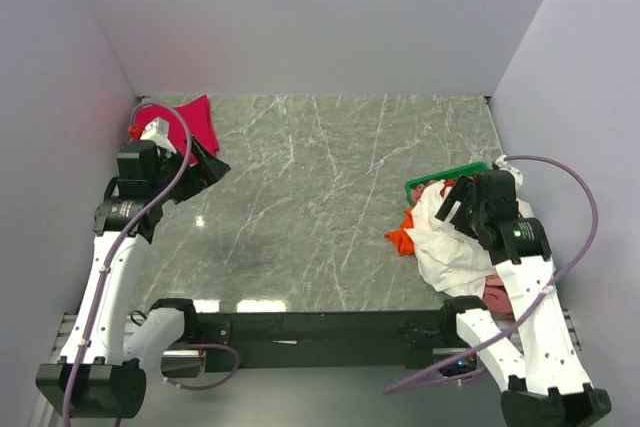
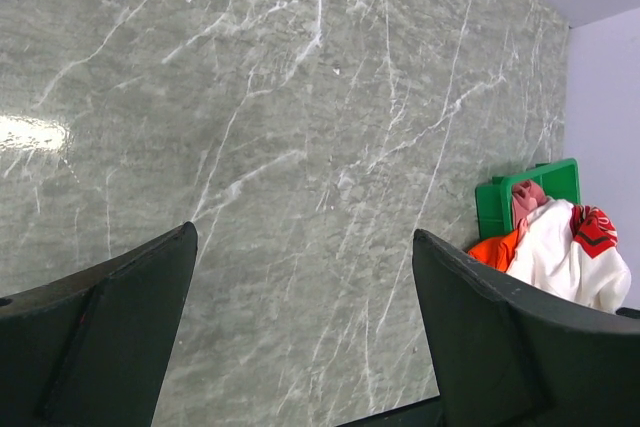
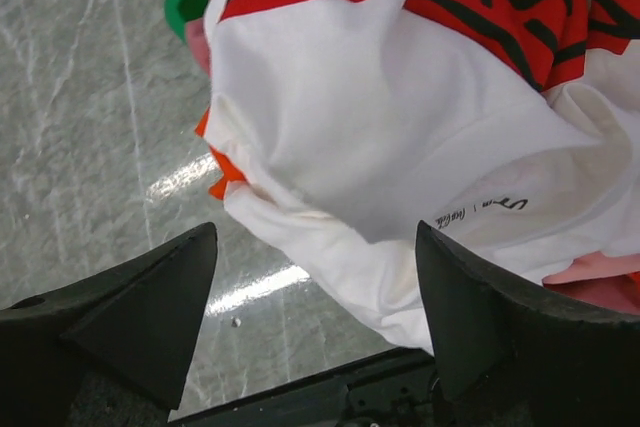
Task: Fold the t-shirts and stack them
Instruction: Grab the tshirt from the pile
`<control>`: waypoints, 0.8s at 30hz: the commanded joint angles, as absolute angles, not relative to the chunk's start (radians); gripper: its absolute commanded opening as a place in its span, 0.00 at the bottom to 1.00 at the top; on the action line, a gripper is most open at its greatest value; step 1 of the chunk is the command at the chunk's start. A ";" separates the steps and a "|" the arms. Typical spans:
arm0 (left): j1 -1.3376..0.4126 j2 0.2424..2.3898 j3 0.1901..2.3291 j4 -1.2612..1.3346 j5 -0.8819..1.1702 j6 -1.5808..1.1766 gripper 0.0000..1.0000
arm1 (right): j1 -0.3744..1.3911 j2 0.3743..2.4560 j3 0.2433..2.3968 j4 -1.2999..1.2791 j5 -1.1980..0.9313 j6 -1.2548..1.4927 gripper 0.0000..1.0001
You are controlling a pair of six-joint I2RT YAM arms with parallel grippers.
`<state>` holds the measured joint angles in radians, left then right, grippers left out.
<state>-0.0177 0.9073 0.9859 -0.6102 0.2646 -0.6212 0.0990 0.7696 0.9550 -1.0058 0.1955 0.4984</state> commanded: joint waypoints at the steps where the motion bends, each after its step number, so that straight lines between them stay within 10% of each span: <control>1: -0.020 0.919 1.016 -0.575 0.291 -0.612 0.94 | 0.049 0.807 0.927 -0.942 0.245 0.517 0.86; 10: -0.020 0.991 1.014 -0.503 0.342 -0.608 0.93 | -0.052 0.876 0.812 -0.856 0.190 0.509 0.81; 18: -0.020 1.055 1.058 -0.463 0.354 -0.607 0.93 | -0.104 0.877 0.916 -0.883 0.143 0.451 0.00; 24: -0.020 1.084 1.040 -0.425 0.388 -0.629 0.92 | -0.106 0.838 1.196 -0.991 0.097 0.420 0.00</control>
